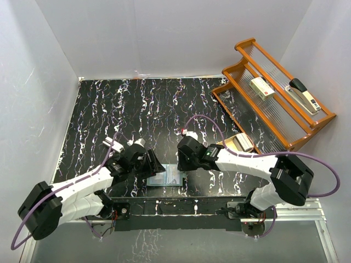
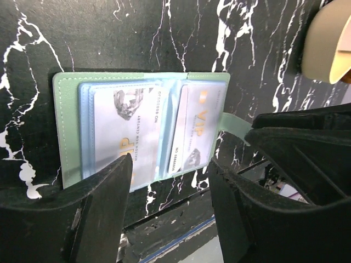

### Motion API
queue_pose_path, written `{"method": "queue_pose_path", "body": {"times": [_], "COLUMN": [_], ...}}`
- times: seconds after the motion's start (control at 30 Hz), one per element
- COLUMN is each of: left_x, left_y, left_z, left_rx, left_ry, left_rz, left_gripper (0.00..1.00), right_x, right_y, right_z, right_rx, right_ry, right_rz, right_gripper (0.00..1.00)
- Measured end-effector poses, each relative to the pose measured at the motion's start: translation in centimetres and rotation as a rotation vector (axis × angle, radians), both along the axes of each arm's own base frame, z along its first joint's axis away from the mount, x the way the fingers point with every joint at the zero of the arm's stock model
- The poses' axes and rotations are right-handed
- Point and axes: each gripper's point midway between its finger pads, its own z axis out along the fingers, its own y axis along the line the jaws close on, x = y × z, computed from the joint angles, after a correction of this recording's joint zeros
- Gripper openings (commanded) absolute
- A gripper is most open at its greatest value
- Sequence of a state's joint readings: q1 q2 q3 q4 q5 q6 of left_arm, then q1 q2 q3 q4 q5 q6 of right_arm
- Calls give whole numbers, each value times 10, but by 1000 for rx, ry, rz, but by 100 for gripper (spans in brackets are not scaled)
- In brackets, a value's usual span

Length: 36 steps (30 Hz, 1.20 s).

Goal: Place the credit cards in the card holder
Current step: Turn over the card slot in the card holder.

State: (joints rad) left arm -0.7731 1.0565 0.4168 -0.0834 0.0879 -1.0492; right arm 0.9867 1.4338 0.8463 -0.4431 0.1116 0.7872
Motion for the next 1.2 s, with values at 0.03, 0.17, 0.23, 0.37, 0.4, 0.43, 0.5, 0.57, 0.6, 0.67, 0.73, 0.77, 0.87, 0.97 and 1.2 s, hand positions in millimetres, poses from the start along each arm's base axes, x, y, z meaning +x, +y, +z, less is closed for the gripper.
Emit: {"method": "queue_pose_path", "body": {"times": [0.03,0.17,0.23,0.37,0.4,0.43,0.5,0.57,0.6,0.67,0.73,0.77,0.87,0.97,1.2], "left_x": [1,6,7,11,11,11,12,12,12,12,10,9,7,6,5], "left_y": [1,10,15,26,29,31,33,32,32,31,31,31,32,32,32], "left_z": [3,9,7,7,7,8,9,11,12,12,9,8,5,5,0], "left_rx": [-8,-36,-39,-78,-89,-100,-120,-138,-146,-157,-160,-160,-159,-160,-146], "left_ry": [-6,-13,-5,4,5,6,7,7,7,9,16,18,25,25,39], "left_rz": [9,56,79,123,131,137,145,143,141,136,132,130,128,126,120], "left_gripper": [56,56,56,56,56,56,55,55,55,55,55,55,55,55,55], "right_x": [0,1,1,-1,-1,-2,-2,-2,-2,-1,-1,0,2,2,1], "right_y": [5,27,35,51,55,57,65,71,74,78,82,84,87,86,84], "right_z": [3,16,19,17,15,13,9,6,4,1,-3,-4,-8,-16,-36], "right_rx": [27,136,175,207,209,207,207,204,204,198,190,187,180,160,108], "right_ry": [3,8,14,38,44,50,64,73,77,82,87,89,92,101,116], "right_rz": [2,10,10,19,23,24,27,33,36,39,41,41,41,38,32], "right_gripper": [24,24,23,23,23,23,22,21,20,19,19,18,18,17,3]}}
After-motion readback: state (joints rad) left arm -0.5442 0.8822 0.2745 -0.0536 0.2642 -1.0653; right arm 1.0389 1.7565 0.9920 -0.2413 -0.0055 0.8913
